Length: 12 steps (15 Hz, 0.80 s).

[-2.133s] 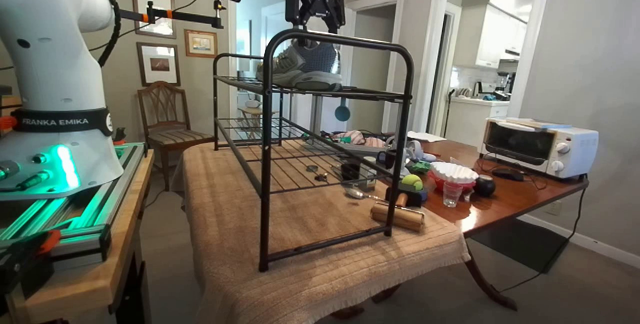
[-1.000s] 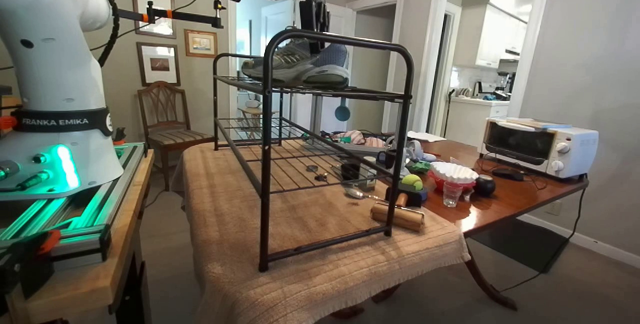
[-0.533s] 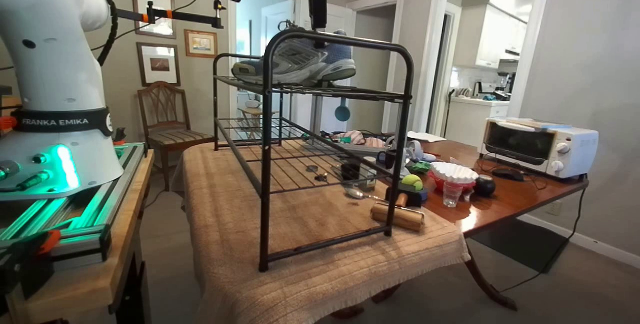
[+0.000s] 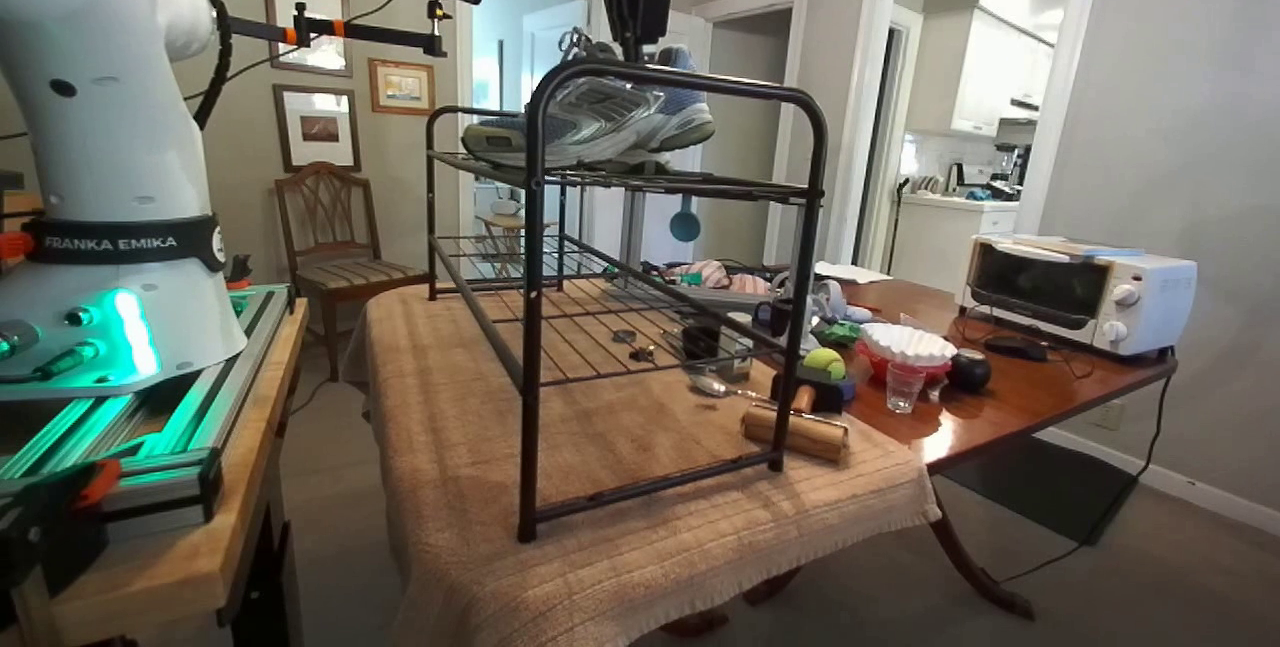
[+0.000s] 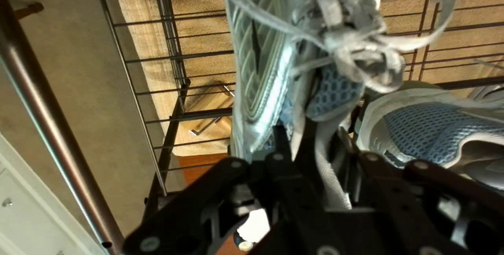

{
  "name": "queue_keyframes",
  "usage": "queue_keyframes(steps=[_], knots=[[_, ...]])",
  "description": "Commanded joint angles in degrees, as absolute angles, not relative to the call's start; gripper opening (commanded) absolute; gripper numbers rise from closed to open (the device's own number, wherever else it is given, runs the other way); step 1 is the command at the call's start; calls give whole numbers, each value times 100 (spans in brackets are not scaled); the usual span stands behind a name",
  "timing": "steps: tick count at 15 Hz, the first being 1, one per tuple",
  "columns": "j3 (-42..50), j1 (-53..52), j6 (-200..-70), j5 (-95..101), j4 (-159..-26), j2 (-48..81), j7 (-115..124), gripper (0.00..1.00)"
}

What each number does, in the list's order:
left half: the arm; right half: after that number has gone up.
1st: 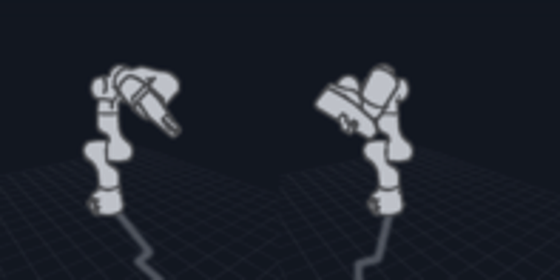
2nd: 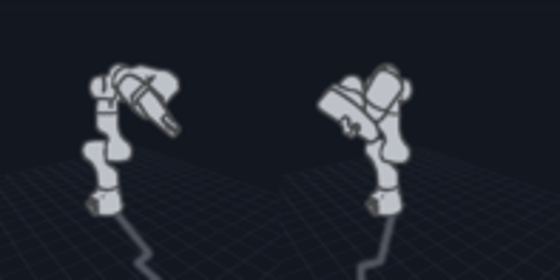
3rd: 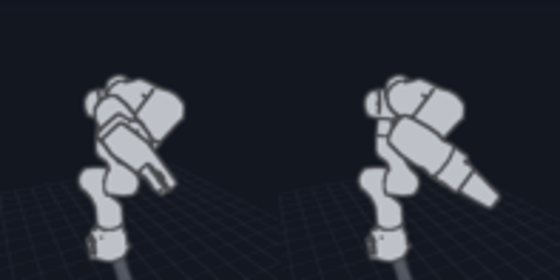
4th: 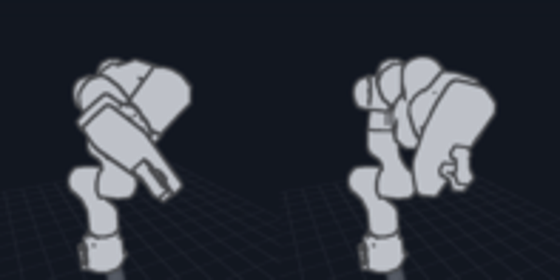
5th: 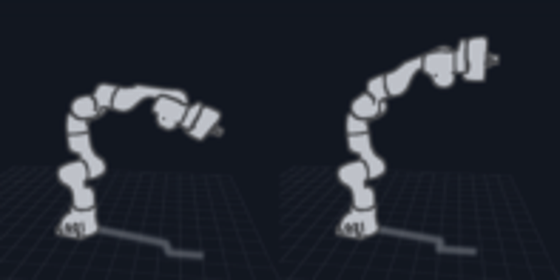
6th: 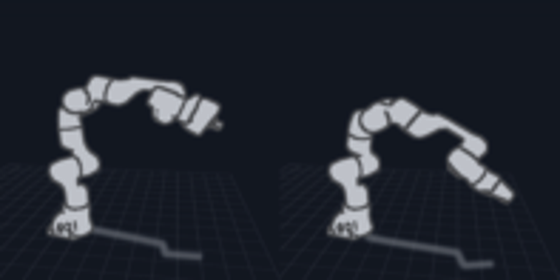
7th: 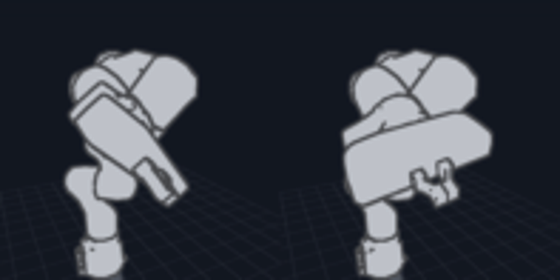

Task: Move the shoe in the front to the right and turn it around facing away from the wall

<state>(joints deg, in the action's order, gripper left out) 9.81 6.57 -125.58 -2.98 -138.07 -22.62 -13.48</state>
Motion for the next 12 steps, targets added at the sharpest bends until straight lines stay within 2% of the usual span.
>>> queue_keyframes(steps=[1,2,3,4,5,9,10,12], knots=[[1098,554,-12542,-325,-13876,-2343,-1796,8],[1093,555,-12548,-297,-13882,-2339,-1850,8],[1064,573,-12573,-274,-13887,-2336,-1806,56],[1051,578,-12572,-265,-13886,-2338,-1794,56],[1041,577,-12580,-265,-13889,-2347,-1778,62],[1004,543,-12643,-296,-13925,-2442,-1723,95],[993,526,-12651,-304,-13938,-2505,-1719,99],[946,507,-12652,-288,-13960,-2659,-1646,100]])
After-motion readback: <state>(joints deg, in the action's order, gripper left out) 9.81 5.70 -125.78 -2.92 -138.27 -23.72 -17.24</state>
